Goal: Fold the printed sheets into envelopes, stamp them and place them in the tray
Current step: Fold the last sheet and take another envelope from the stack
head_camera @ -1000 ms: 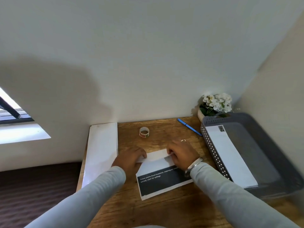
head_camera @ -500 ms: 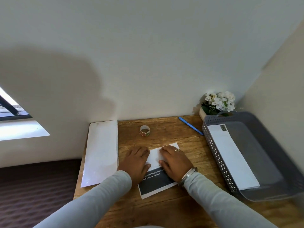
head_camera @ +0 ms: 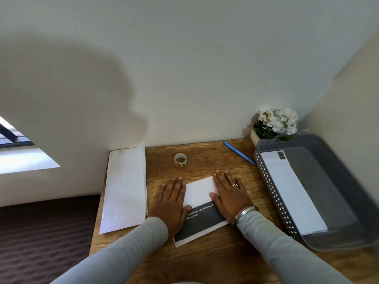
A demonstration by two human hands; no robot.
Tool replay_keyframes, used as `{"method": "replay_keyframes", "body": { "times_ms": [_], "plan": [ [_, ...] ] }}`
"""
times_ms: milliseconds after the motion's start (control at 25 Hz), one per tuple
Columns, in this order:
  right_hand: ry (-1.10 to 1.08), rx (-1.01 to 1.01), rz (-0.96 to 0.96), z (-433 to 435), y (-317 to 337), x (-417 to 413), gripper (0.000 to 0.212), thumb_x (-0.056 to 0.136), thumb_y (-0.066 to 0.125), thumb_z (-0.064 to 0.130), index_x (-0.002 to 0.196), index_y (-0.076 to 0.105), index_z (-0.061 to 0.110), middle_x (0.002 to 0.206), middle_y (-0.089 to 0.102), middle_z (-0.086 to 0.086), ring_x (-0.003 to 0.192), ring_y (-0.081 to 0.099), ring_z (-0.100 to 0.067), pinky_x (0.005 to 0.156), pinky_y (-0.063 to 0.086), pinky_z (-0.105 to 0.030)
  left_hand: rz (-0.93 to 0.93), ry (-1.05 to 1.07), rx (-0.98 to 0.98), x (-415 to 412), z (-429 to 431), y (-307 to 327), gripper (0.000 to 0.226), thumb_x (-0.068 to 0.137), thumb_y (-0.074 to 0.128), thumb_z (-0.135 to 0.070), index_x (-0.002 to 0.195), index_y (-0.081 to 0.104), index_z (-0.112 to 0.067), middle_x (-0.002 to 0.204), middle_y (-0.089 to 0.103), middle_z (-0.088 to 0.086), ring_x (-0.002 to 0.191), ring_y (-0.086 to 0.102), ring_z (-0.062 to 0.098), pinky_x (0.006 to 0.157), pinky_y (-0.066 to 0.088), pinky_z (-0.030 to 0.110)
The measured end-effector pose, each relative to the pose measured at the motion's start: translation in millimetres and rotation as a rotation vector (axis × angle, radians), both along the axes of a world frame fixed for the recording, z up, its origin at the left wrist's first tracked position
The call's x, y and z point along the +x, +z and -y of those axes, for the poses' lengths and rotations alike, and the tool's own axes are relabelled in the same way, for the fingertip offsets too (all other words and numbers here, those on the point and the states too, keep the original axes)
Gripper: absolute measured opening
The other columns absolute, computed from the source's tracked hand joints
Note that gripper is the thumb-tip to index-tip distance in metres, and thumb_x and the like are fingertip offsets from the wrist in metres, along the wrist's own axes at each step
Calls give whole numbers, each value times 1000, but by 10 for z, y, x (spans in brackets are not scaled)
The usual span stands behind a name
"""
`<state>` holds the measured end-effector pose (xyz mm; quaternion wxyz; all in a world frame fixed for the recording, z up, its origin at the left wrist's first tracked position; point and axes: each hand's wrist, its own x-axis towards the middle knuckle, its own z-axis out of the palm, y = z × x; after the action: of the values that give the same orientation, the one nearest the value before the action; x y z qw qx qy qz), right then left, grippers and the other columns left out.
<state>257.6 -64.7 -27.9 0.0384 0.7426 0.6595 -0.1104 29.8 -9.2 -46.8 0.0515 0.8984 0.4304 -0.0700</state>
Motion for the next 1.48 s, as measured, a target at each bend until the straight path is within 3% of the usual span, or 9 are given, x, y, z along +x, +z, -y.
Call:
{"method": "replay_keyframes", "body": {
  "times_ms": [240,400,600,680,840,960,1120,1360,1480],
  "plan": [
    [-7,-18,-5,5,18,-15,83,86,-4,60,159,-2,22,168,-5,2,154,-5,-24,123,3,-50,12,-16,22,345,-55,73,71,102,20,-52,159,-2,-17,165,-16,8,150,-21,32,121,-8,55],
    [-17,-12,-15,9,37,-3,71,99,14,56,159,-1,22,168,-5,2,154,-5,-23,123,3,-49,-38,-11,35,333,-68,57,70,101,19,-54,159,-1,-19,166,-14,9,151,-18,33,120,-9,56],
    [-4,-14,0,12,4,11,68,103,22,51,159,-2,22,168,-6,3,154,-5,-23,123,3,-48,-67,53,47,-307,-139,27,72,97,21,-57,154,32,-16,162,25,15,149,19,40,116,22,63],
    [-12,-27,14,-6,7,-10,68,103,22,51,159,-1,20,168,-5,1,154,-4,-24,123,4,-48,-98,67,4,-469,-158,8,73,97,21,-59,152,38,-15,159,31,16,147,26,41,112,30,64],
    [30,6,83,-49,112,-276,67,103,27,47,159,12,15,167,9,-8,153,7,-31,123,10,-53,-104,88,-13,-489,-153,-39,75,97,15,-62,154,34,-16,161,28,14,148,24,39,113,28,64],
    [191,-4,11,-77,113,-773,62,104,31,40,159,12,16,167,9,-7,153,5,-31,124,7,-52,-102,95,-17,-485,-156,-29,76,96,11,-64,158,19,-19,165,13,12,151,11,37,117,17,62],
    [212,-20,-11,-117,41,-1047,61,105,33,36,159,8,19,168,5,-4,154,1,-30,123,3,-50,-126,78,14,-486,-162,-19,78,93,1,-65,158,-4,-23,166,-11,8,152,-10,34,121,0,59],
    [58,18,17,-46,35,-308,60,105,26,37,159,4,24,168,4,2,154,5,-28,123,11,-51,-113,78,1,-473,-156,-15,81,92,-2,-66,159,11,-21,166,6,10,152,5,37,119,10,61],
    [17,-17,15,-43,55,-139,61,105,26,37,160,2,24,168,-1,3,154,0,-28,123,11,-51,-129,90,-17,-340,-124,65,83,94,9,-64,157,23,-13,164,16,15,150,13,41,117,15,63]
  ]
}}
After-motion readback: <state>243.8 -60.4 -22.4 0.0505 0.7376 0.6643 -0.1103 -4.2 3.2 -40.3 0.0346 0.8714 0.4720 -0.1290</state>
